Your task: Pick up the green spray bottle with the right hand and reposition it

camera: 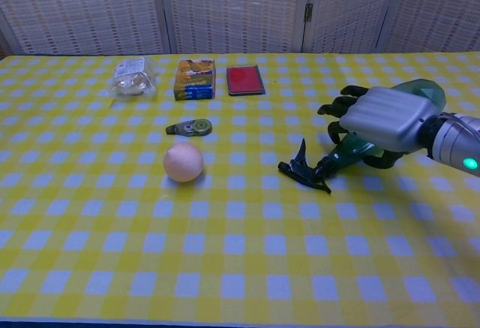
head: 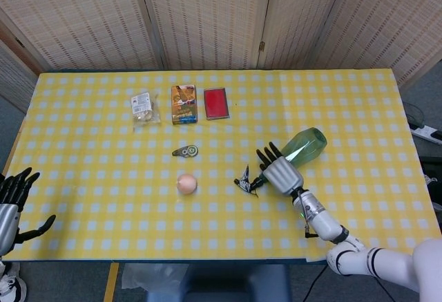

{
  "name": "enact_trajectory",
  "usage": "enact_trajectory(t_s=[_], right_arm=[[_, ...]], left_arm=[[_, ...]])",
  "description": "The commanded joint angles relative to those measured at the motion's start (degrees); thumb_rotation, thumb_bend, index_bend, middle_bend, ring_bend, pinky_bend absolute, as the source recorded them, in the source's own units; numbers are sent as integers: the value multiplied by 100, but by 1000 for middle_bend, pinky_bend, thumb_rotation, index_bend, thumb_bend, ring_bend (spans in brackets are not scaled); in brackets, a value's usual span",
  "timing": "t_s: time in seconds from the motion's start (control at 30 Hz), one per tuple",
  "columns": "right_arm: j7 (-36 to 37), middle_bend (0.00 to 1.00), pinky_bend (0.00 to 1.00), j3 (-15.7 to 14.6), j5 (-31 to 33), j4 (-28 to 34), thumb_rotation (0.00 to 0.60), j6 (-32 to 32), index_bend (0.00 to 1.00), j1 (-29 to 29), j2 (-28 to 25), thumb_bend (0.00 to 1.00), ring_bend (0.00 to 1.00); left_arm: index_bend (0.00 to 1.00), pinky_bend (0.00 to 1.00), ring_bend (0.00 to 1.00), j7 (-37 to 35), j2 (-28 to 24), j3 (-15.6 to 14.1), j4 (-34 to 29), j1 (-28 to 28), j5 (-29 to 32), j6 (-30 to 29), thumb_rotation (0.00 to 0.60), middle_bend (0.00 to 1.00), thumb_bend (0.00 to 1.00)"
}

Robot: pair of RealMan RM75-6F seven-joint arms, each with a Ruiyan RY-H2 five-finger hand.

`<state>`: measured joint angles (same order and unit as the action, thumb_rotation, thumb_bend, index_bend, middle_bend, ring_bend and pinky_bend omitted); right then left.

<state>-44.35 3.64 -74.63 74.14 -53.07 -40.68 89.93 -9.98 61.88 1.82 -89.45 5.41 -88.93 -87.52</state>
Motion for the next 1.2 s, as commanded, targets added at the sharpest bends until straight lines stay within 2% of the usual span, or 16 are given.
enact_trajectory(t_s=[0.03, 0.2, 0.47, 0.73, 0.93, 1.2], right_arm=[[236, 172, 3, -41, -256, -278, 600, -186, 450, -11, 179, 390, 146], [558, 231, 38, -35, -492, -466, 600, -396, 540, -2, 272, 390, 187], [1356, 319, 112, 52, -1063, -533, 600, -1095, 644, 53, 236, 390, 256], [2231, 356, 144, 489, -1097, 54, 600, -1644, 687, 122, -9, 390, 286], [2817, 361, 151, 1015, -474, 933, 600, -1566, 691, 171, -331, 390, 289], [3854, 367, 156, 1668, 935, 1814, 600, -1049, 690, 282, -644, 390, 287]], left_arm=[[0, 0, 51, -29, 4, 7, 7, -3, 27, 15, 502, 0, 326], [0, 0, 52, -75, 1, 16, 14, -15, 25, -10, 501, 0, 328], [0, 0, 52, -69, 4, 10, 15, -25, 2, -25, 502, 0, 329], [0, 0, 52, -42, -1, 13, 7, -14, 25, 19, 502, 0, 329], [0, 0, 54, -1, -2, 4, -17, -16, 17, 30, 501, 0, 329], [0, 0, 55, -20, -4, 3, -17, -40, -48, -59, 499, 0, 329]])
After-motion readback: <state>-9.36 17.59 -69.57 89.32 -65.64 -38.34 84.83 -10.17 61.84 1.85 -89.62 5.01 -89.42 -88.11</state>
